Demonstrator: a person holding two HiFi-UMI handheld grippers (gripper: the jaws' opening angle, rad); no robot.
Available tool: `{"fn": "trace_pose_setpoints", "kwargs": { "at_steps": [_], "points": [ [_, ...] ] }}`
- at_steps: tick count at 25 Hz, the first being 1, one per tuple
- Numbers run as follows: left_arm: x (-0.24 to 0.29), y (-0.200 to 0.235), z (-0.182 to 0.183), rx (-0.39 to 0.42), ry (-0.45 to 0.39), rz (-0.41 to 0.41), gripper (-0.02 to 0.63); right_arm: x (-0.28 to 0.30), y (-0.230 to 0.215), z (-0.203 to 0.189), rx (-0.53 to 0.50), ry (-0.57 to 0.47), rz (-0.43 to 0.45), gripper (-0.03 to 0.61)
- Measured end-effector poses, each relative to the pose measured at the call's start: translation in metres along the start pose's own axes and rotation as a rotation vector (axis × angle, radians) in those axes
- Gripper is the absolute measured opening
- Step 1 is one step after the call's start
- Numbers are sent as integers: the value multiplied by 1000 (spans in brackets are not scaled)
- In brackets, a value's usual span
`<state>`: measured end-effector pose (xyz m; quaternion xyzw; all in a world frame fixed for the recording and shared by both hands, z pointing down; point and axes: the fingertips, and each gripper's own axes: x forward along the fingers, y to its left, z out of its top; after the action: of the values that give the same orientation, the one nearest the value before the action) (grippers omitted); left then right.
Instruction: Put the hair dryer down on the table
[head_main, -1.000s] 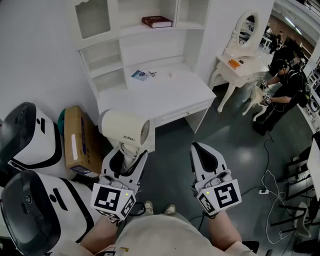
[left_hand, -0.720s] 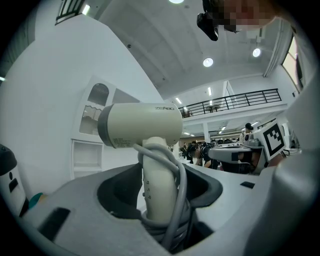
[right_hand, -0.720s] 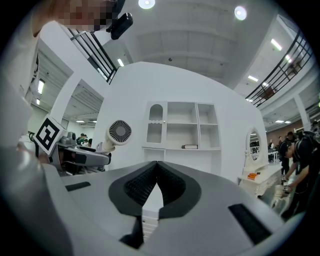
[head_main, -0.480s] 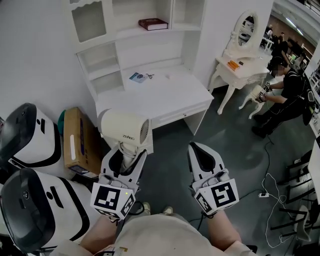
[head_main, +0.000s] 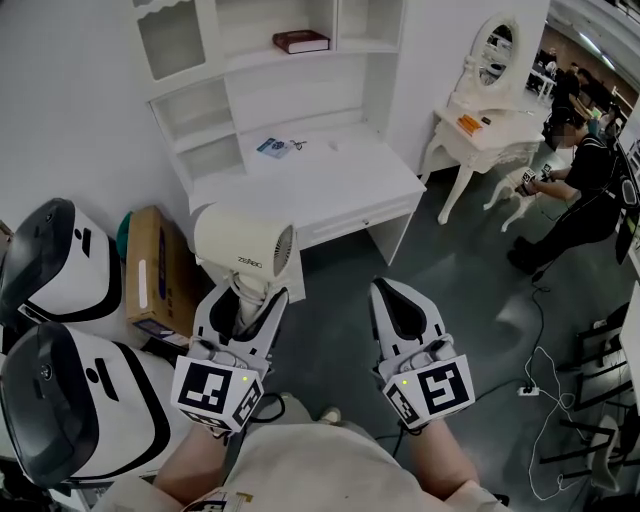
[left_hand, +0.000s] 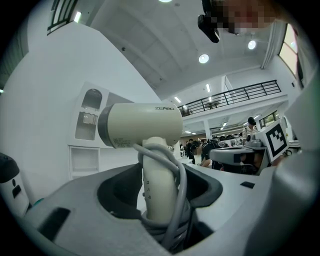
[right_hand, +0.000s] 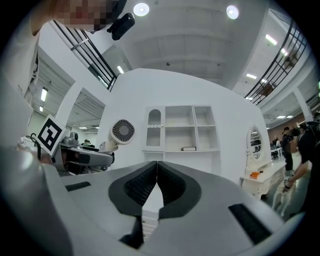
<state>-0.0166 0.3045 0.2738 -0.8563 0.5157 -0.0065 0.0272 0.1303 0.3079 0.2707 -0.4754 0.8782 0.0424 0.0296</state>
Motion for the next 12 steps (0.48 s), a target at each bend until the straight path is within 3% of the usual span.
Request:
{"fn": "trace_pose_setpoints", "kwargs": {
  "at_steps": [12],
  "points": [
    [5,-5,-8,-14,-4,30,239,5,-10,-13,-2,-2,38,20]
  ]
}}
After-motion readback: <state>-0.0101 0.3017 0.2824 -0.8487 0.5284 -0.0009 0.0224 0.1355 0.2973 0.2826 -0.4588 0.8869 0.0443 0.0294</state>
